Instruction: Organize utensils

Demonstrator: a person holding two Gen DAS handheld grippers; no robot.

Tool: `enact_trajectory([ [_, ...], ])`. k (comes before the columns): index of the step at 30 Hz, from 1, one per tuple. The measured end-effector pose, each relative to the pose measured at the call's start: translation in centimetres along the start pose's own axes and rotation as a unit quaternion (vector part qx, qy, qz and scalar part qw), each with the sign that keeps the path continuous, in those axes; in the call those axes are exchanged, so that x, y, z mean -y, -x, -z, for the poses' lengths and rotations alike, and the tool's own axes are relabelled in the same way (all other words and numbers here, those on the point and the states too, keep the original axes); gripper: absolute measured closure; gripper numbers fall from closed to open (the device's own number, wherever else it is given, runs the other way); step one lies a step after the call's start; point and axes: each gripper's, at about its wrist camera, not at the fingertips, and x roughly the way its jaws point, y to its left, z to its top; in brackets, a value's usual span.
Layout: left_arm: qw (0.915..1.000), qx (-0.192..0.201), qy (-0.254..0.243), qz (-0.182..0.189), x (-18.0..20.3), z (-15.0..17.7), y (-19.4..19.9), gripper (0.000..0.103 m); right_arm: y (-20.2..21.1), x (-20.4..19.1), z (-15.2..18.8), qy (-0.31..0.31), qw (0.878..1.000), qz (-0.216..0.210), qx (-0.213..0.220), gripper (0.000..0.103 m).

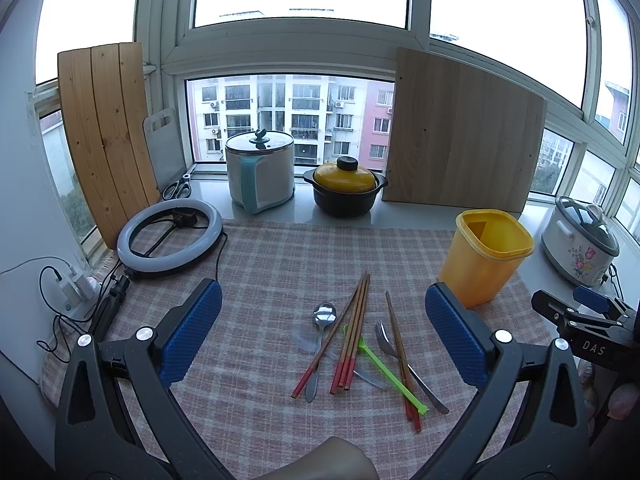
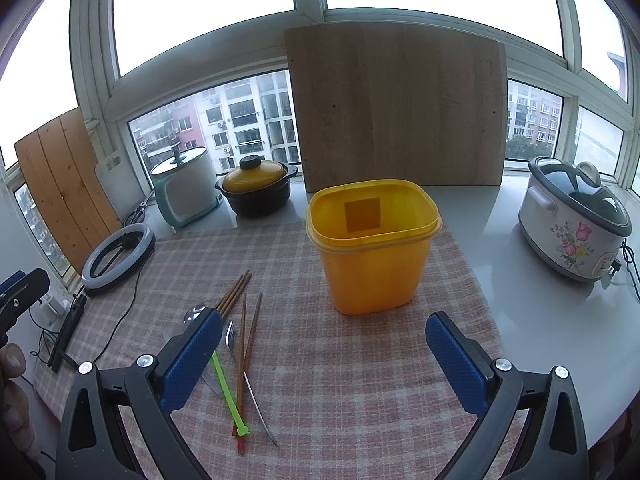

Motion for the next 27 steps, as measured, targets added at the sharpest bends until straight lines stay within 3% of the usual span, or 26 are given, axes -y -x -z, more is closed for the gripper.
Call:
enact_trajectory([
  [14,1.0,-0.007,-0.001,-0.001,-0.5,0.6,-0.3,0.0,-0.4,-0.3,-0.3,0.012,1.0,-0.006,-0.004,0.0],
  [20,0.9998,-0.015,-0.003,-0.011,-3.3,0.3,-1.6,0.0,-0.8,0.2,-0.4,0.026,0.998,-0.058,0.028,0.0],
  [24,0.9988,-0.043,0.019,-0.011,-5.9,0.2,-3.7,0.0,-2.6,0.7,-0.7,0.018,0.997,-0.08,-0.006,0.001],
  [27,0.9977,-0.063,0.026,-0.003,-7.0,0.7,-5.4,0.001,-4.7,1.6,-0.7,-0.005,0.992,-0.111,-0.055,0.009],
])
